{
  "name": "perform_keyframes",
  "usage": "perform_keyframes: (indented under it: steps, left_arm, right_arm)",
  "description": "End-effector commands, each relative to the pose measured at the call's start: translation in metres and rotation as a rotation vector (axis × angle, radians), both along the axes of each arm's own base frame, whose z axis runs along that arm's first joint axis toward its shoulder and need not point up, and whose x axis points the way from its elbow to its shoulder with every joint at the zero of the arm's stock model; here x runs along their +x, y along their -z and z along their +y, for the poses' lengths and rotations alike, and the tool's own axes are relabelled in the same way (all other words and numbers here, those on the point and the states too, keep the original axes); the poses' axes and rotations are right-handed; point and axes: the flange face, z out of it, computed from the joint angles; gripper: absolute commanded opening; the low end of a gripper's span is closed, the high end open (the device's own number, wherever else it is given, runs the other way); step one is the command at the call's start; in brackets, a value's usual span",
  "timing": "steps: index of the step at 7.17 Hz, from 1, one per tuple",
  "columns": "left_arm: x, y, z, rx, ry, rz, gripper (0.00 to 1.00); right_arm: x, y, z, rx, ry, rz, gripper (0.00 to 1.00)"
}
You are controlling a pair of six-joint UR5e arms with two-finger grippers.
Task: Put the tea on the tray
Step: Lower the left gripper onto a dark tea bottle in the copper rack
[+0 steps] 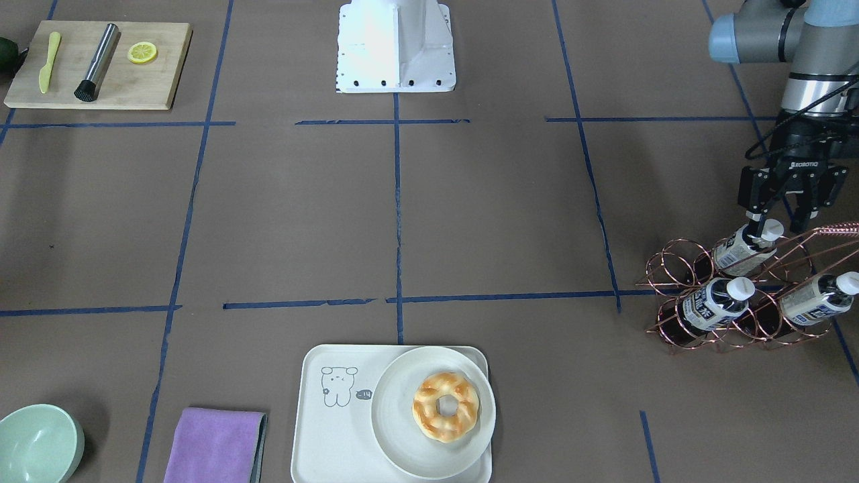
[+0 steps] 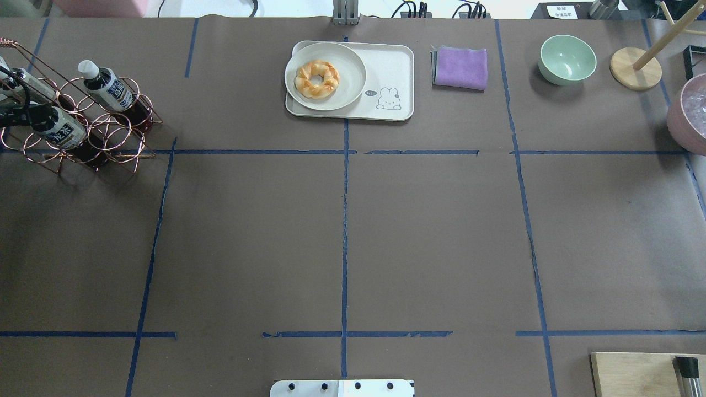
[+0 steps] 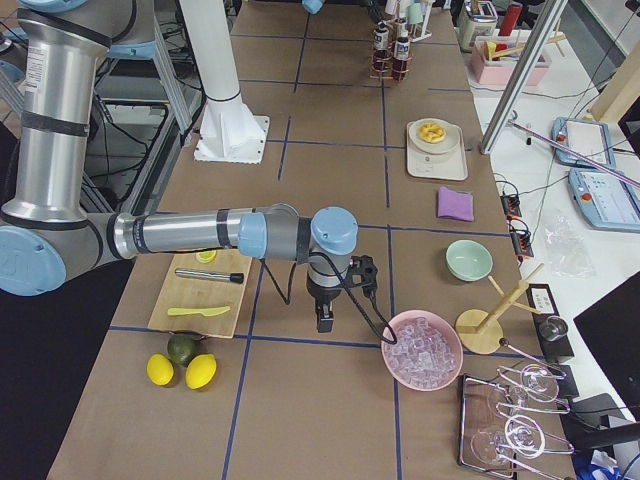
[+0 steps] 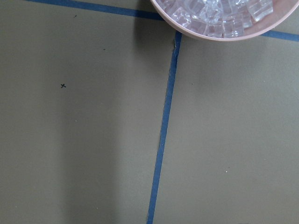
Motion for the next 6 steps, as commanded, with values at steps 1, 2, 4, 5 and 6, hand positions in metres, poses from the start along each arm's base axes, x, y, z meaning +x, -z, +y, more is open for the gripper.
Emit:
perform_keyframes:
  steps: [1,2,4,5,6]
  left_arm:
    - [0.001,-0.001,-0.001,-0.002,0.000,-0.001,0.53]
    - [0.001,-0.001,-0.001,-0.003,0.000,0.002,0.50]
    - [0.002,0.003,-0.001,0.000,-0.005,0.012,0.26]
    - [0.002,0.005,-0.001,0.008,-0.012,0.012,0.05]
    - [0.002,0.012,0.000,0.023,-0.021,0.011,0.00]
  right_arm:
    - [0.000,0.000,0.000,0.000,0.000,0.000,1.00]
    - [0.000,0.000,0.000,0.000,0.000,0.000,1.00]
    - [0.000,-0.001,0.000,-0.001,0.001,0.000,1.00]
    - [0.000,-0.001,0.000,-0.001,0.001,0.000,1.00]
    - [0.000,-0.001,0.000,-0.001,0.001,0.000,1.00]
